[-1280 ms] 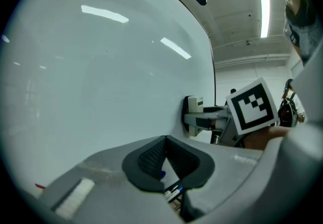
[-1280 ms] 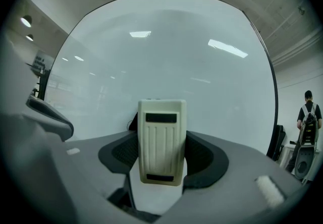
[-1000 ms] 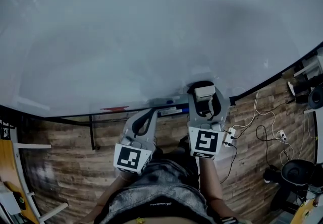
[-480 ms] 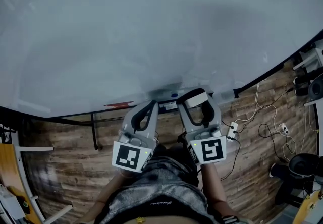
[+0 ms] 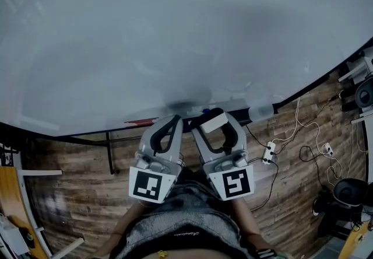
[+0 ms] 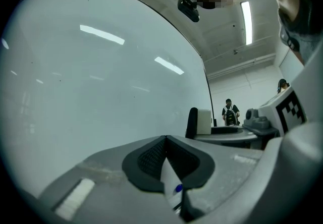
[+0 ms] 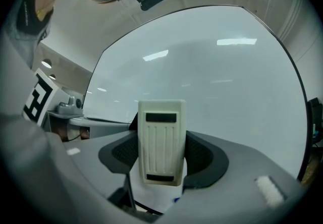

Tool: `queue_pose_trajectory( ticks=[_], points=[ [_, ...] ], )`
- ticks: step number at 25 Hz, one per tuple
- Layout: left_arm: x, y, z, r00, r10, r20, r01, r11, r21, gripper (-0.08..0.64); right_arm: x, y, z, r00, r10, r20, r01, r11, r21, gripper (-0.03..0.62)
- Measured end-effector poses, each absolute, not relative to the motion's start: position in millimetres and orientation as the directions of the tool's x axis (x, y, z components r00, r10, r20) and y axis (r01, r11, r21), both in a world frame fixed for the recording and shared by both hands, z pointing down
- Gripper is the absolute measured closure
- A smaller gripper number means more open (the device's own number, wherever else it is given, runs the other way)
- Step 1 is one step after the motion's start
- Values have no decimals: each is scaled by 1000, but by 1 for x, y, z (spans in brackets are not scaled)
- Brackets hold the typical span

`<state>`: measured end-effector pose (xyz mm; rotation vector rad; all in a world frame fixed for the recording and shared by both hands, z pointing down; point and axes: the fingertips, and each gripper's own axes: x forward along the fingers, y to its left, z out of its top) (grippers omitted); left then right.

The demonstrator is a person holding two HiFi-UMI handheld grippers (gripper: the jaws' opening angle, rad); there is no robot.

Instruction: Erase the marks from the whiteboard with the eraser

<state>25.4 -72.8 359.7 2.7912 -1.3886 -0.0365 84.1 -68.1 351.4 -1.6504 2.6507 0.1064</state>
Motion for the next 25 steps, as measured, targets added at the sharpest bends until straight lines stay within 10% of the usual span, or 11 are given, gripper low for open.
queue_pose_trajectory(
  ticks=[25],
  points=[
    [5,-51,366,607,-795,16,-795,-606,28,557,55,-49,355,-443,-896,-17,-894,440,82,333]
  ],
)
